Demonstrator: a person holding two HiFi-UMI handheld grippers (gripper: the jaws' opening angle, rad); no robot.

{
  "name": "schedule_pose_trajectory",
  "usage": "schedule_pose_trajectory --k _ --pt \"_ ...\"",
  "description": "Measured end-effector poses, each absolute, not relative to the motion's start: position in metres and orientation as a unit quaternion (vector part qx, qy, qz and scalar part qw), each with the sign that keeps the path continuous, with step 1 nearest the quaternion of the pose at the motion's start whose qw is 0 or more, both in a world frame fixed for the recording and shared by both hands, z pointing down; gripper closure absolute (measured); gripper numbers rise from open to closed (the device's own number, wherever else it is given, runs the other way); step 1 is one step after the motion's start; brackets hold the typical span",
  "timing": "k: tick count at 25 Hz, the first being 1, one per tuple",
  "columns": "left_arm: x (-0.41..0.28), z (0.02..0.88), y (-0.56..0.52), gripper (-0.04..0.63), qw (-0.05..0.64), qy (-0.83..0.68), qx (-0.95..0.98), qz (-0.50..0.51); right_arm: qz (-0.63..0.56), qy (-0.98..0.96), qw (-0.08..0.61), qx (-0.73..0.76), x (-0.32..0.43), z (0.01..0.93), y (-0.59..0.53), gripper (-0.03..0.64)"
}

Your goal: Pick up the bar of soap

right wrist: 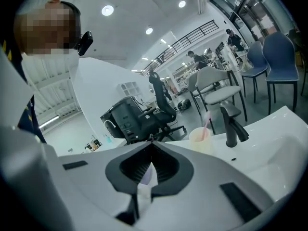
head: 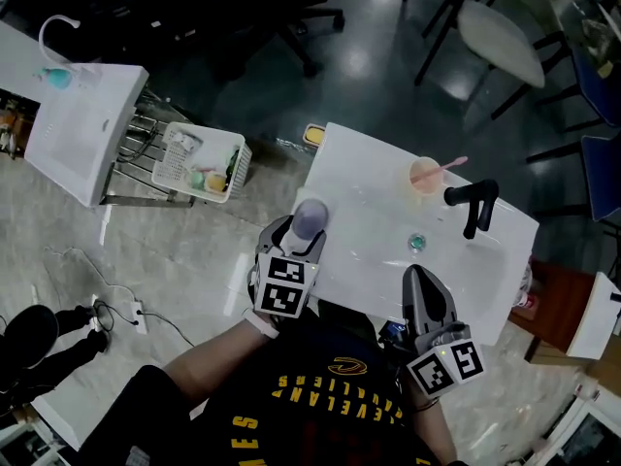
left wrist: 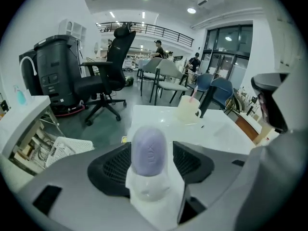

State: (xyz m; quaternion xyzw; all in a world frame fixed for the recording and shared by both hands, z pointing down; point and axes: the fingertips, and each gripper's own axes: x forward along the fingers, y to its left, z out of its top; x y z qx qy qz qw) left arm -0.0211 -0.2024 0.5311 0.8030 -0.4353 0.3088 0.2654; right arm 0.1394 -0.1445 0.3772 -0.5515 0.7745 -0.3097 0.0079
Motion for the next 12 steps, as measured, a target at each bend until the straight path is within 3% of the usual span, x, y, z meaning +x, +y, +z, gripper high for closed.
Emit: schedule_pose_trajectory --k 12 --pt "-0.02 0.563 -0.215 0.299 0.267 -0.483 0.762 0.337 -0.348 0.769 -0.004 -0.536 0.151 0.41 -0.152 0.609"
